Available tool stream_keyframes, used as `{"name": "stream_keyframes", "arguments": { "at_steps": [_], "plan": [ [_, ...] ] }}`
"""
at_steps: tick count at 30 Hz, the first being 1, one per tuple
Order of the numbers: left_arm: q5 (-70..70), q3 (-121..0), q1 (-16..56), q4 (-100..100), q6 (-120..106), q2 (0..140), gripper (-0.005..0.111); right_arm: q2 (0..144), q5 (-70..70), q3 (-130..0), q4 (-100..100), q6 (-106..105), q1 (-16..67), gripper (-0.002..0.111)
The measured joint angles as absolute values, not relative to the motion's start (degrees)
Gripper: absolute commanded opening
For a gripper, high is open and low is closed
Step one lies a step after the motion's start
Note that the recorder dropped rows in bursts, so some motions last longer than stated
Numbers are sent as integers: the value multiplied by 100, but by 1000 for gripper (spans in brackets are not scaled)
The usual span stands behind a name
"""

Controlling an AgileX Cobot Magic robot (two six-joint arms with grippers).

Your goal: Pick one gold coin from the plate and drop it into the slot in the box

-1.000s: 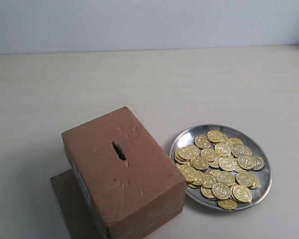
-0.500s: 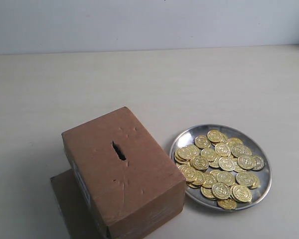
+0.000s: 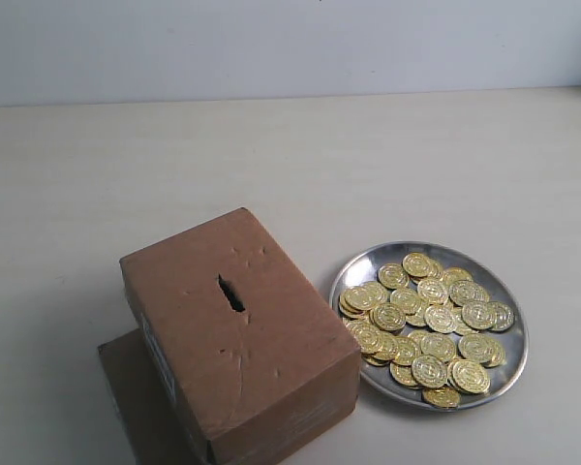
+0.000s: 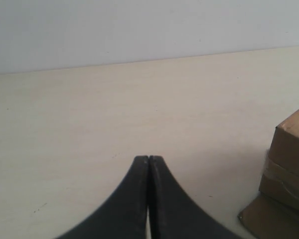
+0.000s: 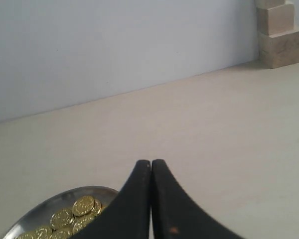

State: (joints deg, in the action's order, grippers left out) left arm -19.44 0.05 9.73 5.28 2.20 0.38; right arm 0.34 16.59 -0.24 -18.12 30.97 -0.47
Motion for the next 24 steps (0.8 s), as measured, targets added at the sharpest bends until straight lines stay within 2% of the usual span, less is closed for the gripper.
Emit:
{"name": "stream_keyframes", "arguments": {
  "at_steps": [11, 24],
  "plan": [
    [-1944, 5, 973, 528, 220, 38, 0, 34, 1672, -24, -1779, 1938, 863, 0],
    [-1952, 5, 973, 528, 220, 38, 0, 34, 1683, -24, -691, 768, 208, 0]
  ]
}}
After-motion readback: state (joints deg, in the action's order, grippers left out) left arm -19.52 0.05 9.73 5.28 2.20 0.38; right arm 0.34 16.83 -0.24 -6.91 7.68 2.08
